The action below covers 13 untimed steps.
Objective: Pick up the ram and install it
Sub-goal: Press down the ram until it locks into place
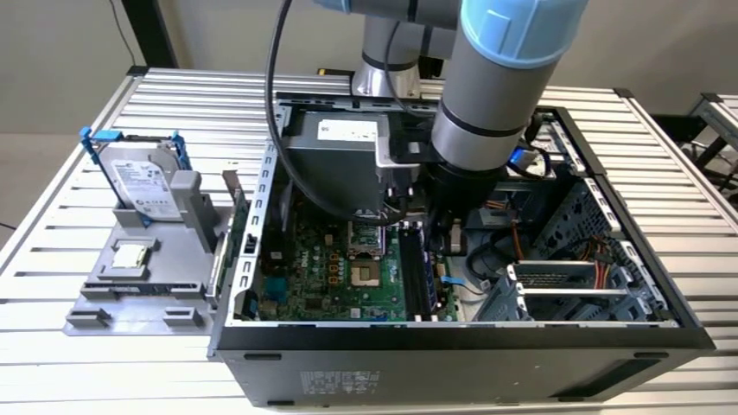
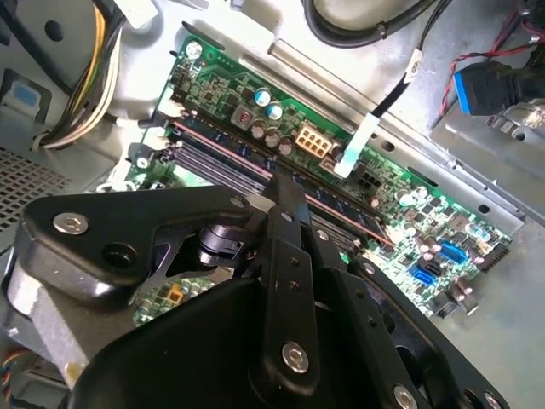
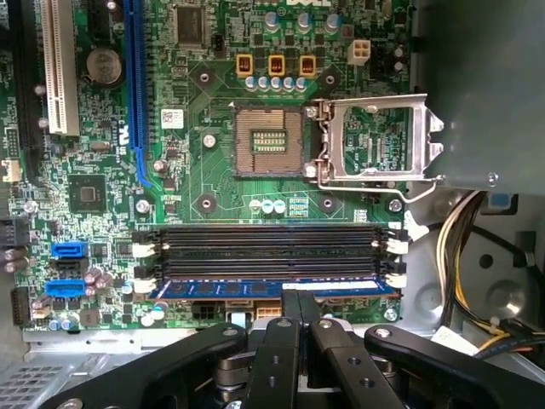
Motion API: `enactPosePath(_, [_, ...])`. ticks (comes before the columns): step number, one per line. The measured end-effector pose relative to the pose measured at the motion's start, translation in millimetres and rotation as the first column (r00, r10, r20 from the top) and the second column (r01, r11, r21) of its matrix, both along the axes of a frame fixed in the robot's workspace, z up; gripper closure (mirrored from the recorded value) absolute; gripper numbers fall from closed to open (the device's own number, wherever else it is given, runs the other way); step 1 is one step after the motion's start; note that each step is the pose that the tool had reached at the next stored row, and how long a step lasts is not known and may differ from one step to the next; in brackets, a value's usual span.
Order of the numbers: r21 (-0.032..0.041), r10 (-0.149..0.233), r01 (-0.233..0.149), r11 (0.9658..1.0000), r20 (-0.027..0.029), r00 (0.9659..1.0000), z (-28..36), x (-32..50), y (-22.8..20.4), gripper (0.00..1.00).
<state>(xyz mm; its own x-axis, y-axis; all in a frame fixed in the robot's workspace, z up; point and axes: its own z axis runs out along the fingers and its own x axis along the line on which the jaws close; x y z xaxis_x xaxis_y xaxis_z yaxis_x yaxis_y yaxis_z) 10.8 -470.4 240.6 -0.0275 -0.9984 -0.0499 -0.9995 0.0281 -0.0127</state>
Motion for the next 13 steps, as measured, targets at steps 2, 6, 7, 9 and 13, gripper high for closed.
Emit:
enactPosePath(2, [0.0000, 0.000, 0.000, 1.0000, -0.0001, 1.0000, -3.5, 0.0, -4.2, 1.00])
enactPosePath(6, [0.0002, 0.000, 0.000, 1.0000, 0.0000, 1.0000, -9.8, -0.1, -9.8, 1.00])
enactPosePath(7, [-0.0001, 0.000, 0.000, 1.0000, -0.0001, 1.0000, -11.6, -0.1, -9.9, 1.00])
enactPosePath(9, [-0.0002, 0.000, 0.000, 1.0000, -0.0002, 1.0000, -15.1, 0.0, -9.9, 1.00])
enactPosePath(13, [-0.0015, 0.000, 0.000, 1.0000, -0.0005, 1.0000, -21.9, -0.1, -10.1, 1.00])
